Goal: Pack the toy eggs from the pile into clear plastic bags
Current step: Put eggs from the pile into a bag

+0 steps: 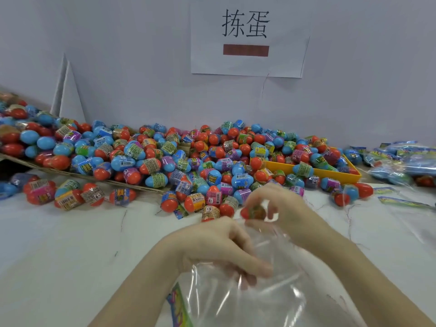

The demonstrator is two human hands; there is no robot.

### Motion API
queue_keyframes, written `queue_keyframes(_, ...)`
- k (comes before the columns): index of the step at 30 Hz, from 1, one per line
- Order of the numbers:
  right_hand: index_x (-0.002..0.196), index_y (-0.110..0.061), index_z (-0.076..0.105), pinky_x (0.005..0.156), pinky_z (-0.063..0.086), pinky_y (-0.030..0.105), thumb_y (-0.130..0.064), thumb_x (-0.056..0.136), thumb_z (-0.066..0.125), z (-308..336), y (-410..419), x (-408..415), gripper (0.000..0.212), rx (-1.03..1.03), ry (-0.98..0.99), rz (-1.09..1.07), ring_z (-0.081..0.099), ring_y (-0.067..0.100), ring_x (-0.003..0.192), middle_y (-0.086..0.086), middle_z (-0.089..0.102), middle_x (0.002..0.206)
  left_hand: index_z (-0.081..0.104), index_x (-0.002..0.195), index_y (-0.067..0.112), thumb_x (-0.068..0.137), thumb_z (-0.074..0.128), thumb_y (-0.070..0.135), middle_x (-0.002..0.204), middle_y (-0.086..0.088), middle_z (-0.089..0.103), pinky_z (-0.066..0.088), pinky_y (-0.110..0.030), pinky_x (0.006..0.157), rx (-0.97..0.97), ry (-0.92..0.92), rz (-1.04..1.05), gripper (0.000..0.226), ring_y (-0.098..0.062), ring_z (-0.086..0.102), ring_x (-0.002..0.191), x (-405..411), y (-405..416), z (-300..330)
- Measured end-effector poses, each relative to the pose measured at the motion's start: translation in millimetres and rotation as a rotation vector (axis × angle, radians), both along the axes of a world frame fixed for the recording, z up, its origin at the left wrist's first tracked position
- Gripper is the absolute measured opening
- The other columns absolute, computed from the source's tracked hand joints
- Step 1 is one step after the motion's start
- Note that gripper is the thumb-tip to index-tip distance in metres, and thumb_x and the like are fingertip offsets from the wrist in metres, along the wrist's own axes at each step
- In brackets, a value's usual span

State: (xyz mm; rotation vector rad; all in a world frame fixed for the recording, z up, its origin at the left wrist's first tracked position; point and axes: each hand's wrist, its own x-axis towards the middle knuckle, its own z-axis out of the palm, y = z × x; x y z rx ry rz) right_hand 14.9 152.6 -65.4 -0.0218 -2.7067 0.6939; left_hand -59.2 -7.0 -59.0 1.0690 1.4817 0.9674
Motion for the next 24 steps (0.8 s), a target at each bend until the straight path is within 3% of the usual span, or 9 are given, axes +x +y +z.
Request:
queue_keyframes(3, 0.103, -0.025, 0.057, 0.067, 0.049, 0.015, -0.017, 0.079, 0.066, 20, 20, 15, 0.026, -0.234, 0.202, -0.232, 0.056, 0.008, 0.075, -0.004, 0.055, 0.093, 0.069, 0.053, 0.018, 0.059, 0.085, 0.03, 0.057, 0.001, 0.068, 0.047, -0.014, 0.051, 0.199, -0.064, 0.293, 0.02, -0.007, 0.062, 0.049, -8, -1, 0)
queue_keyframes(5, 0.091, -0.027, 0.059, 0.061, 0.05, 0.013, -0.026, 0.083, 0.058, 36, 23, 23, 0.008, -0.536, 0.349, -0.291, 0.059, 0.01, 0.072, -0.001, 0.062, 0.089, 0.069, 0.051, 0.016, 0.052, 0.08, 0.029, 0.056, -0.002, 0.067, 0.049, -0.015, 0.05, 0.358, -0.081, 0.513, 0.017, -0.01, 0.063, 0.048, -3, 3, -1)
queue_keyframes(8, 0.083, -0.025, 0.063, 0.053, 0.045, 0.008, -0.047, 0.072, 0.05, 52, 13, 32, 0.028, -0.794, 0.452, -0.204, 0.059, 0.002, 0.06, -0.009, 0.067, 0.069, 0.066, 0.05, 0.014, 0.053, 0.077, 0.021, 0.053, -0.004, 0.067, 0.045, -0.012, 0.042, 0.513, -0.074, 0.775, 0.013, -0.009, 0.063, 0.044, 3, 10, 0)
queue_keyframes(12, 0.086, -0.022, 0.062, 0.062, 0.049, 0.009, -0.043, 0.06, 0.059, 52, -15, 30, 0.033, -0.708, 0.352, 0.014, 0.064, 0.0, 0.069, -0.014, 0.07, 0.075, 0.065, 0.056, 0.012, 0.051, 0.077, 0.02, 0.052, -0.005, 0.067, 0.049, -0.016, 0.045, 0.61, -0.01, 0.832, 0.015, -0.013, 0.064, 0.045, 11, 13, 1)
queue_keyframes(14, 0.086, -0.025, 0.06, 0.07, 0.052, 0.015, -0.049, 0.056, 0.06, 46, -21, 25, 0.038, -0.643, 0.316, -0.014, 0.065, 0.005, 0.077, -0.013, 0.07, 0.079, 0.067, 0.056, 0.014, 0.05, 0.076, 0.021, 0.054, -0.005, 0.068, 0.049, -0.017, 0.046, 0.652, 0.006, 0.816, 0.013, -0.015, 0.065, 0.047, 13, 14, 0)
queue_keyframes(17, 0.088, -0.026, 0.055, 0.069, 0.05, 0.012, -0.053, 0.061, 0.054, 41, -23, 21, 0.039, -0.602, 0.314, -0.077, 0.064, -0.001, 0.08, -0.019, 0.067, 0.079, 0.069, 0.056, 0.016, 0.048, 0.076, 0.02, 0.057, -0.005, 0.069, 0.051, -0.018, 0.049, 0.671, -0.005, 0.78, 0.011, -0.017, 0.066, 0.049, 16, 15, 1)
queue_keyframes(20, 0.089, -0.026, 0.05, 0.066, 0.048, 0.009, -0.056, 0.063, 0.05, 41, -21, 21, 0.04, -0.611, 0.326, -0.069, 0.064, -0.003, 0.074, -0.025, 0.066, 0.073, 0.07, 0.061, 0.016, 0.046, 0.076, 0.022, 0.059, -0.004, 0.07, 0.052, -0.018, 0.051, 0.654, 0.008, 0.749, 0.017, -0.016, 0.067, 0.051, 18, 14, 3)
queue_keyframes(24, 0.089, -0.024, 0.05, 0.06, 0.048, 0.009, -0.054, 0.065, 0.048, 43, -23, 22, 0.039, -0.623, 0.291, -0.056, 0.061, 0.001, 0.058, -0.017, 0.066, 0.065, 0.07, 0.066, 0.017, 0.044, 0.075, 0.026, 0.062, -0.003, 0.071, 0.052, -0.017, 0.052, 0.644, 0.01, 0.735, 0.024, -0.016, 0.068, 0.053, 19, 14, 3)
